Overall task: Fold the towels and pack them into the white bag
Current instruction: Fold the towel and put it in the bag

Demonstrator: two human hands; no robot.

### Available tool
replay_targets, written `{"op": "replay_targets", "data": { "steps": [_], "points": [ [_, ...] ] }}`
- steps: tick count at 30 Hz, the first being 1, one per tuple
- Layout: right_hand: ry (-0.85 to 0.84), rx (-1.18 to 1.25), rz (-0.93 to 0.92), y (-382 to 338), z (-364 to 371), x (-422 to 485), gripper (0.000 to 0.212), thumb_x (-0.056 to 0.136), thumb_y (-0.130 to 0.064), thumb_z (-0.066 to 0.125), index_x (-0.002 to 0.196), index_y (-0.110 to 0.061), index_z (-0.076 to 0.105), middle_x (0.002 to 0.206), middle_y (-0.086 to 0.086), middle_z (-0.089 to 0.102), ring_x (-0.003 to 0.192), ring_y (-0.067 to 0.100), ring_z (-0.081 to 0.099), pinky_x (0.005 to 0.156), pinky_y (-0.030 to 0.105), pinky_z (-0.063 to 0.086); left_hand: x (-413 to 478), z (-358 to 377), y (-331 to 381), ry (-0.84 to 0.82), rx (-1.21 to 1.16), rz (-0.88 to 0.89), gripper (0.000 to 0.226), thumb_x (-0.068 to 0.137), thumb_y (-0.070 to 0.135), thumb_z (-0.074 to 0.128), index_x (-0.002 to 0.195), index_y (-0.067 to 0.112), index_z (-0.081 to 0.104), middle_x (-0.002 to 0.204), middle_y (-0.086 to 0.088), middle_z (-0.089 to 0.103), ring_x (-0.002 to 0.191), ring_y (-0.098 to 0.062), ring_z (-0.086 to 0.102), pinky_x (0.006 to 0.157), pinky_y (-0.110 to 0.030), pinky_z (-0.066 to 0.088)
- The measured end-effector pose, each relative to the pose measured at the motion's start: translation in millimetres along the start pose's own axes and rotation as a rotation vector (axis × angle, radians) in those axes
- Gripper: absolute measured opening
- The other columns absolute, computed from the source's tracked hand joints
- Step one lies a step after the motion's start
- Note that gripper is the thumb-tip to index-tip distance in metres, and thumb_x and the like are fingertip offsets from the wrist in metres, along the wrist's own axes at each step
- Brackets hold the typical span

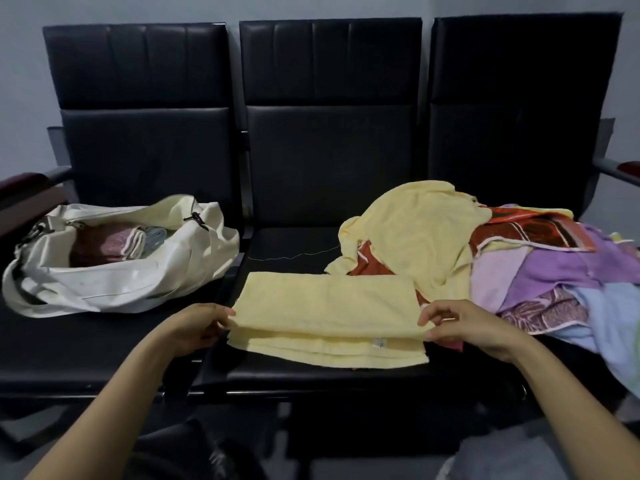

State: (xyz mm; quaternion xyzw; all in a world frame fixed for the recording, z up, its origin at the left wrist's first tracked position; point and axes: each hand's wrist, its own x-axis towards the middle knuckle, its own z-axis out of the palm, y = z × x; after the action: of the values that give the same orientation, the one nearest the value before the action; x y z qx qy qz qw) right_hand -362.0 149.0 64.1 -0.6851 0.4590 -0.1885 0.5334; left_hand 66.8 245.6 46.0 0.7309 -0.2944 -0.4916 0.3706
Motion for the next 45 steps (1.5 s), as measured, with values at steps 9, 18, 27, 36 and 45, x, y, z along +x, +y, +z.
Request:
{"op": "replay_targets", "data": {
  "steps": [9,18,27,36,45],
  "points": [
    [-0.185,-0.128,0.029,14,-7,4,0.017,0.076,0.006,0.070,0.084,-0.008,0.069,0.068,-0.003,0.050,0.060,0.004,0.048,0.058,0.013,0.039,4,-5,-12,-0.008,0.309,-0.040,0.009,0.081,0.002,0.055,0.077,0.007,0.062,0.071,-0.008,0.048,0.061,-0.015,0.038,0.053,-0.022,0.031],
    [0.075,-0.425,-0.101,9,10,23,0.008,0.082,-0.020,0.075,0.076,-0.025,0.071,0.080,-0.003,0.066,0.073,0.008,0.055,0.067,0.015,0.040,21,14,-6,0.218,0.367,0.066,0.034,0.084,0.035,0.071,0.096,0.008,0.054,0.101,-0.005,0.054,0.089,-0.019,0.051,0.068,-0.028,0.039],
    [-0.017,-0.776,-0.245,-3,84,70,0.037,0.098,-0.022,0.051,0.135,-0.020,0.053,0.137,-0.002,0.043,0.130,0.015,0.034,0.107,0.024,0.027,42,36,16,0.303,0.353,-0.006,0.069,0.082,0.037,0.073,0.130,-0.005,0.046,0.129,-0.016,0.054,0.117,-0.032,0.054,0.087,-0.035,0.045],
    [-0.291,-1.013,-0.162,-23,101,85,0.078,0.088,-0.001,0.037,0.154,-0.034,0.010,0.162,-0.006,0.002,0.149,0.019,-0.004,0.120,0.047,0.007,45,22,26,-0.032,0.070,-0.146,0.053,0.071,0.022,0.083,0.115,0.004,0.061,0.111,-0.015,0.067,0.100,-0.033,0.065,0.086,-0.044,0.054],
    [-0.474,-1.016,-0.093,-58,116,106,0.082,0.085,0.008,0.035,0.154,-0.029,0.015,0.162,-0.008,0.002,0.149,0.018,0.003,0.120,0.042,0.013,17,20,43,-0.314,-0.305,0.110,0.048,0.076,0.007,0.070,0.123,0.006,0.059,0.108,-0.014,0.068,0.093,-0.026,0.066,0.085,-0.039,0.052]
  ]
}}
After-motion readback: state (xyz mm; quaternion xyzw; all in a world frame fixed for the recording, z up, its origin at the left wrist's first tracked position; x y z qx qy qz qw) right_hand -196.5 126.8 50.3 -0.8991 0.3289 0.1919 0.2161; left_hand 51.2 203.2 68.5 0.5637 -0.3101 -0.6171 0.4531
